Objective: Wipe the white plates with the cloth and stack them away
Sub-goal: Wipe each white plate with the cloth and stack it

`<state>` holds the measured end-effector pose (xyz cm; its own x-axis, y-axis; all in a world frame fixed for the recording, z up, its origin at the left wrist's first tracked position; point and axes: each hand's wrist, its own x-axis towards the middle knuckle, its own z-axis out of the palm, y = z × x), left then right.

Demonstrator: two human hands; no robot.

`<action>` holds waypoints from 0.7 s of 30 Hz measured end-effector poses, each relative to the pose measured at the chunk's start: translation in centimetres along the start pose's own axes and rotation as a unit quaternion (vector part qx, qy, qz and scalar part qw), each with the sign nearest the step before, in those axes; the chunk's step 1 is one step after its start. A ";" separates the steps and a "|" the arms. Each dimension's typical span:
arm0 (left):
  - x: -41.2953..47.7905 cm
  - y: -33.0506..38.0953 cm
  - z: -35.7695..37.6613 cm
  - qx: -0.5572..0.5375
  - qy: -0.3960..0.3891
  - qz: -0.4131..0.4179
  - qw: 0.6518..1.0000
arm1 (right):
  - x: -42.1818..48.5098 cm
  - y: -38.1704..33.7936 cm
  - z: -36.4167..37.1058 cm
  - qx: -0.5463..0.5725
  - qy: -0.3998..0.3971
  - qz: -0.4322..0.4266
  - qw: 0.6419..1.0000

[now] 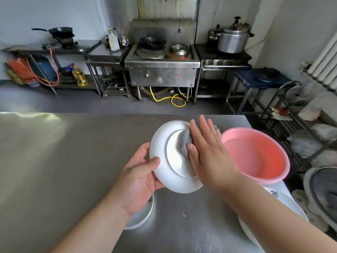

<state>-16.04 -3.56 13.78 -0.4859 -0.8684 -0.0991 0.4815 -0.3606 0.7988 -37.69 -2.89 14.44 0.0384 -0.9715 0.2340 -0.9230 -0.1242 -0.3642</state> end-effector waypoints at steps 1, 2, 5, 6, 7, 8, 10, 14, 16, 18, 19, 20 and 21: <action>0.0 0.3 -0.2 -0.003 -0.001 0.004 1.000 | -0.7 -0.3 0.2 0.002 -0.006 0.007 1.000; -0.1 0.6 -0.5 -0.006 -0.001 0.005 1.000 | -1.5 -0.8 0.6 0.006 -0.008 -0.006 1.000; -0.2 0.8 -0.8 -0.009 -0.009 -0.007 1.000 | -3.4 -3.4 1.6 0.023 -0.010 -0.087 0.996; -0.2 0.6 -0.8 -0.007 -0.013 -0.017 1.000 | -3.2 -4.2 1.6 0.024 -0.007 -0.107 0.994; -0.3 0.3 -0.8 -0.002 -0.018 -0.026 0.999 | -2.6 -4.9 1.4 0.020 0.001 -0.124 0.992; -0.4 0.1 -0.9 0.001 -0.022 -0.034 0.999 | -1.7 -5.5 1.0 0.009 0.011 -0.140 0.990; -0.5 0.2 -1.1 0.006 -0.031 -0.034 0.999 | 0.6 -6.2 -0.1 -0.022 0.022 -0.164 0.986; -0.4 2.3 -1.9 0.020 -0.061 -0.012 0.998 | 4.2 -6.5 -2.0 -0.047 0.032 -0.163 0.985; -0.4 3.3 -2.5 0.032 -0.069 -0.004 0.997 | 4.6 -6.1 -2.2 -0.003 0.073 -0.140 0.987; -0.5 4.1 -3.0 0.038 -0.063 0.007 0.997 | 4.0 -5.6 -2.0 0.071 0.105 -0.058 0.990; -0.6 4.5 -3.2 0.038 -0.059 0.009 0.997 | 3.5 -5.6 -1.9 0.095 0.108 -0.006 0.990; -0.7 4.7 -3.4 0.041 -0.058 0.006 0.997 | 3.1 -5.8 -1.7 0.103 0.108 0.032 0.988; -0.7 4.9 -3.5 0.048 -0.058 0.000 0.997 | 2.8 -6.0 -1.6 0.090 0.113 0.041 0.989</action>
<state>-10.74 -5.89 15.66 -0.5700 -0.8209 -0.0349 0.4121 -0.3224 0.8522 -32.65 -4.55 18.71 -0.1400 -0.9122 0.3852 -0.8350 -0.1003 -0.5410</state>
